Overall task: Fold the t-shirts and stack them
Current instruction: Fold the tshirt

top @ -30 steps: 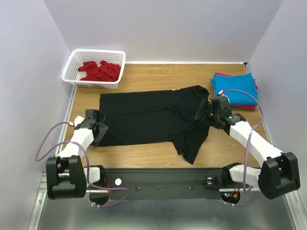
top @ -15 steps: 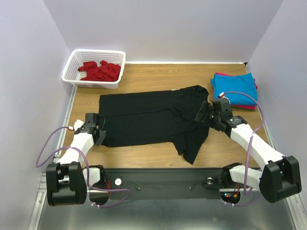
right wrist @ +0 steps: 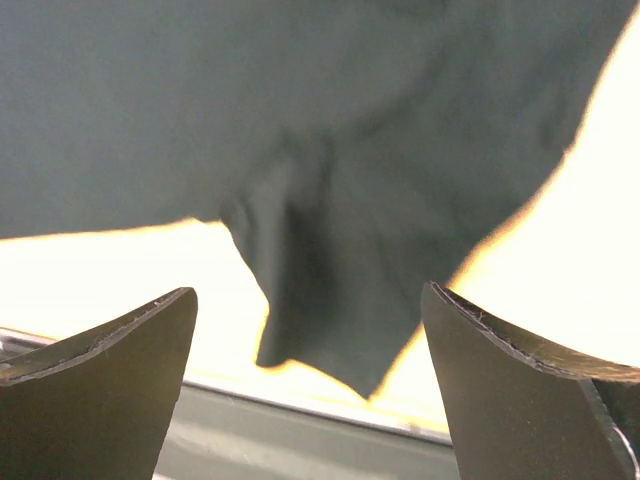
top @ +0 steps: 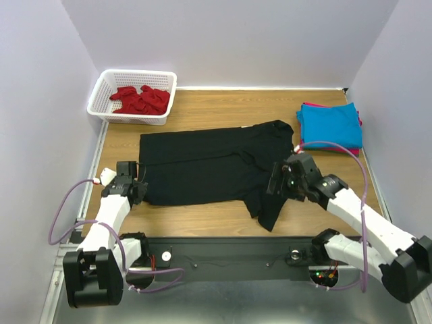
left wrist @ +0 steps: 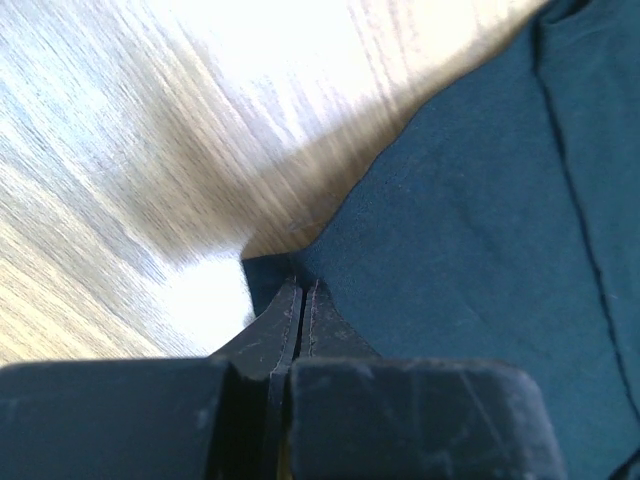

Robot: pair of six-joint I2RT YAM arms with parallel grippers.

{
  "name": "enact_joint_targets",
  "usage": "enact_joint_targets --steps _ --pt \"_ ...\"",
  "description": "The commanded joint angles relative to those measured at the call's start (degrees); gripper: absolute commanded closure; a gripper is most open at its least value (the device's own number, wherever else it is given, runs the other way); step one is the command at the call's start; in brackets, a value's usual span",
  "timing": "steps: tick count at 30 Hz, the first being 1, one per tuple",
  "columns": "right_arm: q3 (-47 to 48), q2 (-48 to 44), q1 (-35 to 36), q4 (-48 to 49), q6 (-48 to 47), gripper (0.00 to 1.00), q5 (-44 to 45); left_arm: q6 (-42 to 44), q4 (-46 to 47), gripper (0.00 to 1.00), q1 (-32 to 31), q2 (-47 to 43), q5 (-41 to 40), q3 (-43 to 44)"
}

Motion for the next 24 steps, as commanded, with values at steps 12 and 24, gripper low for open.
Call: enact_joint_targets --steps 12,24 --pt "-9.53 2.50 12.22 -7.78 14.74 0.17 -1.14 0.47 2.90 1.00 -0.13 -5.82 1.68 -2.94" --pt "-11.38 10.41 14.78 -0.22 19.66 0.42 2.02 0.74 4.84 1.00 -0.13 -4.95 3.26 -4.26"
